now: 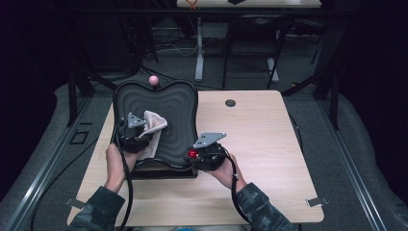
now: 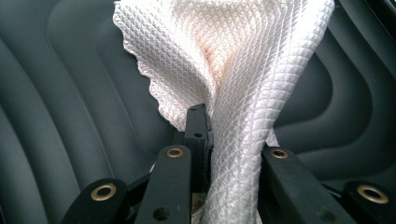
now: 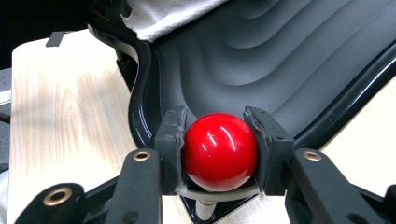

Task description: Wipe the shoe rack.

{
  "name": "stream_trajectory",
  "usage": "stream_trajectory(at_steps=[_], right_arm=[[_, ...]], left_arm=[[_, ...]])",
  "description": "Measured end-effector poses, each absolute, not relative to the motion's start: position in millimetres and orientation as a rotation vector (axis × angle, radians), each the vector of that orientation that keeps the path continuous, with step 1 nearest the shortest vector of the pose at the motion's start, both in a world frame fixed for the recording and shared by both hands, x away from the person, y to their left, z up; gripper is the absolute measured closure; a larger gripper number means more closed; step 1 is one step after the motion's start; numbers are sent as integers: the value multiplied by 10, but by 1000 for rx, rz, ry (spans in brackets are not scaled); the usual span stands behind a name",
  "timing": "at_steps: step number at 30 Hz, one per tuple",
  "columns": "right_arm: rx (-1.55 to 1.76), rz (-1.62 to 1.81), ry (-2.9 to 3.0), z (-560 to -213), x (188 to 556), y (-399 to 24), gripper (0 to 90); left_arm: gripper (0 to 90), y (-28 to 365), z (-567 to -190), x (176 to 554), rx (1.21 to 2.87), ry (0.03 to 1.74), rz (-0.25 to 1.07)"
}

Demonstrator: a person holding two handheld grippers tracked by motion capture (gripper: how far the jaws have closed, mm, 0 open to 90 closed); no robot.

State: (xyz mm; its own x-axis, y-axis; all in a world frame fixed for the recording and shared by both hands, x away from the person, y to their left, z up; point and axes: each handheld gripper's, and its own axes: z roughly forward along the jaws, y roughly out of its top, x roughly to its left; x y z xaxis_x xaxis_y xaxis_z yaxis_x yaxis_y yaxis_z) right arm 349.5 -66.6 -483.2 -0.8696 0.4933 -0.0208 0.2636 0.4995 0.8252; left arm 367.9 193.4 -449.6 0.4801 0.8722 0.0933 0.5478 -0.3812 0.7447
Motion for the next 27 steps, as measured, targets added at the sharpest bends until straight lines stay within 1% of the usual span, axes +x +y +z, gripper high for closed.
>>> stream_trajectory(at_steps=[3, 11, 27], right_arm=[[642, 1307, 2491, -4833, 3495, -665, 599], [637, 1309, 2490, -4835, 3494, -668, 599], [627, 1322, 2486, -4847, 3495, -671, 599]], left_arm=[[797, 1929, -4526, 3633, 2081, 1167, 627], [798, 1910, -4562, 3544, 2102, 1149, 645], [802, 1918, -4641, 3370, 2146, 1147, 589]])
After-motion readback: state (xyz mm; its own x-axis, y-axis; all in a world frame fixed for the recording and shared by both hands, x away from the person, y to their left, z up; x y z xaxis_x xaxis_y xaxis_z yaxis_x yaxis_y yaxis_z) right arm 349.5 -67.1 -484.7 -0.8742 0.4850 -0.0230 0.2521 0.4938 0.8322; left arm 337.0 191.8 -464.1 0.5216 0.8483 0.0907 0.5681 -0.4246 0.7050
